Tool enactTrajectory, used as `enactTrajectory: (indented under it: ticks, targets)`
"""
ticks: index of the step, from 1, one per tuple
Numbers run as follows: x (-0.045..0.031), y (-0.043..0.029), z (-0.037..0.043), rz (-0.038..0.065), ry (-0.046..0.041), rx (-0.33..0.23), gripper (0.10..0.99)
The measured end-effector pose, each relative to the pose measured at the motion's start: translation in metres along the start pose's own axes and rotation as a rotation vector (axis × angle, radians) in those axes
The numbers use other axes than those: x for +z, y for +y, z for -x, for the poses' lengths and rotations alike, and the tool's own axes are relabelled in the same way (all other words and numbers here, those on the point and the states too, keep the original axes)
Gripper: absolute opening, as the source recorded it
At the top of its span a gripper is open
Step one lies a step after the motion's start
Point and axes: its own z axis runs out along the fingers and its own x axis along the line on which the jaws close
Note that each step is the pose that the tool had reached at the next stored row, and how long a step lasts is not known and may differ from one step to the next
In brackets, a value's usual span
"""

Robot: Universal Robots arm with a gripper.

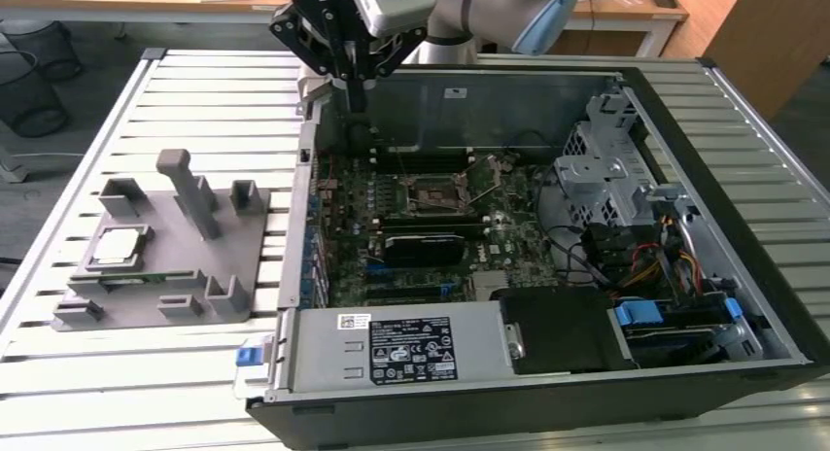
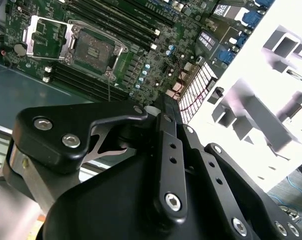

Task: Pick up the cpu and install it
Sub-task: 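Reach for the cpu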

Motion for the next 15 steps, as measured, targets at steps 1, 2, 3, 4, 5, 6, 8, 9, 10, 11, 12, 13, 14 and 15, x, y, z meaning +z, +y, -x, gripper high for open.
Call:
enactTrajectory:
  ticks: [1,2,3,4,5,6,8,9,10,11,12,13,14,15]
  targets:
    - [0.0000,0.0000,-0.0004,0.000,0.0000,0.000,0.106]
    - [0.0000,-0.0001,-0.0008,0.000,0.0000,0.000,0.106]
    - [0.0000,-0.0001,-0.0011,0.000,0.0000,0.000,0.106]
    - [0.0000,-0.0001,-0.0015,0.000,0.0000,0.000,0.106]
    - [0.0000,-0.0002,-0.0019,0.000,0.0000,0.000,0.106]
    - [0.0000,-0.0002,-0.0023,0.000,0.0000,0.000,0.106]
    - [0.0000,-0.0002,-0.0031,0.000,0.0000,0.000,0.106]
    - [0.0000,-0.0003,-0.0035,0.000,0.0000,0.000,0.106]
    - [0.0000,-0.0003,-0.0040,0.000,0.0000,0.000,0.106]
    - [0.0000,-0.0003,-0.0044,0.000,0.0000,0.000,0.106]
    - [0.0000,-0.0004,-0.0048,0.000,0.0000,0.000,0.106]
    - [0.0000,-0.0004,-0.0052,0.000,0.0000,0.000,0.106]
    - [0.0000,-0.0004,-0.0056,0.000,0.0001,0.000,0.106]
    - [0.0000,-0.0005,-0.0060,0.000,0.0000,0.000,0.106]
